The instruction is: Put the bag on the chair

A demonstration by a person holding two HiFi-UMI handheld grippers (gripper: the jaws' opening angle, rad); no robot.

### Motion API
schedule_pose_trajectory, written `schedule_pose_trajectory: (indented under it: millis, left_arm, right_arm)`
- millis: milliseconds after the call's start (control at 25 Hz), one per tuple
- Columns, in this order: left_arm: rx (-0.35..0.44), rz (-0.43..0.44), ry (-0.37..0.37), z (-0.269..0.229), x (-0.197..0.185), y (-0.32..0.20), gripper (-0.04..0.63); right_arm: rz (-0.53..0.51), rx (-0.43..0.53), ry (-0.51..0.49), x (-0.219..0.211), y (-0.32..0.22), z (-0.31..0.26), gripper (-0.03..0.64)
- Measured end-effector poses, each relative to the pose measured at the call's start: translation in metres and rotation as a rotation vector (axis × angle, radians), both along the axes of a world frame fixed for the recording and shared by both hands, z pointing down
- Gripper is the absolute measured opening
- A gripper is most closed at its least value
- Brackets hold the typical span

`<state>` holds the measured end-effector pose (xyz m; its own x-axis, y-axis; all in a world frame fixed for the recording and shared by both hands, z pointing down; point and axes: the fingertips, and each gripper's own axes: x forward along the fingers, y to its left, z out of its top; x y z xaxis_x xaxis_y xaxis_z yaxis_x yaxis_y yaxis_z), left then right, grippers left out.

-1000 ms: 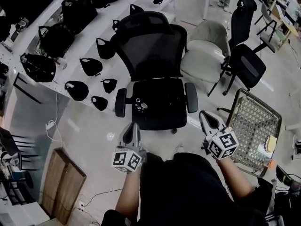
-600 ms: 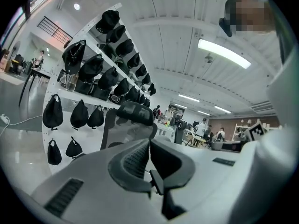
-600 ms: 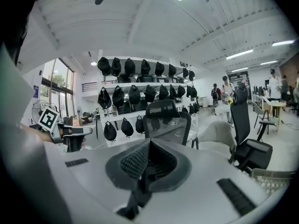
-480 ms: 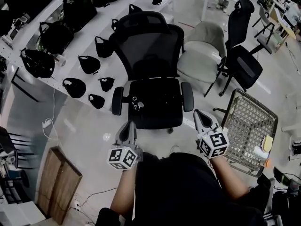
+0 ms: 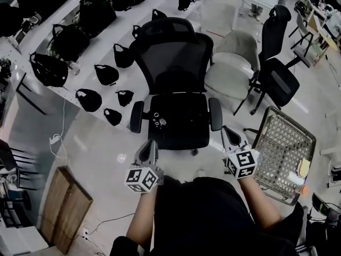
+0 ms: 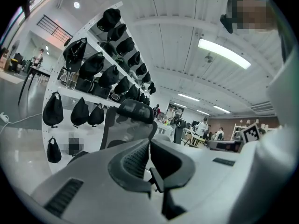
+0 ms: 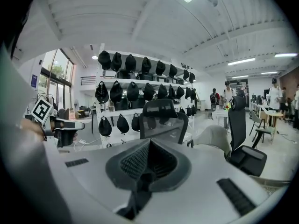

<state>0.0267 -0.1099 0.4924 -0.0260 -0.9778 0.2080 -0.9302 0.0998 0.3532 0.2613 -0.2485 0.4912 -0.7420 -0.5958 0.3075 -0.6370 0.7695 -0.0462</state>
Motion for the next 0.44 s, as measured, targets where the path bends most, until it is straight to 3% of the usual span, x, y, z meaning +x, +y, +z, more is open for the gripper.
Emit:
schedule_pose_trajectory:
  millis: [440]
  left_arm:
    - [0.012, 0.104, 0.039, 0.005, -0.007, 0.013, 0.015]
  right_arm:
    - [-0.007, -0.061, -0.028, -0.035, 0.012, 0.017, -0.002]
